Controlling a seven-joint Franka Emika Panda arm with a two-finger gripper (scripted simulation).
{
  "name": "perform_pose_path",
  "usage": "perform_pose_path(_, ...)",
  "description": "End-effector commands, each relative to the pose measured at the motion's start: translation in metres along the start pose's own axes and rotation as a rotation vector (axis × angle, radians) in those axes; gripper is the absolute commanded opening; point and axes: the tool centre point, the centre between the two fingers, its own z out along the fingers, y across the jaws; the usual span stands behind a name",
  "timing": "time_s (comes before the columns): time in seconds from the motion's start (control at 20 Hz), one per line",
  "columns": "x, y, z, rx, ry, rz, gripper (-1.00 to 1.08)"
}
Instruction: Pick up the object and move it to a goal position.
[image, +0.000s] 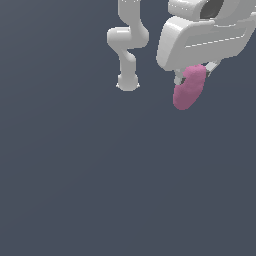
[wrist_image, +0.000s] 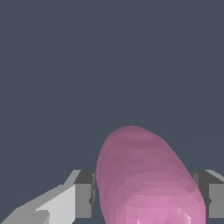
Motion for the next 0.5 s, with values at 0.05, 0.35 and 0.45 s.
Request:
perform_pose_path(0.05, 0.002, -0.013, -0.021, 0.000, -0.001, 0.001, -1.00)
perform_pose_path(0.35, 0.004, -0.025, -0.040, 0.001, -0.001, 0.001, -1.00)
perform_pose_path(0.45, 0.005, -0.027, -0.043, 0.001, -0.001, 0.001, -1.00)
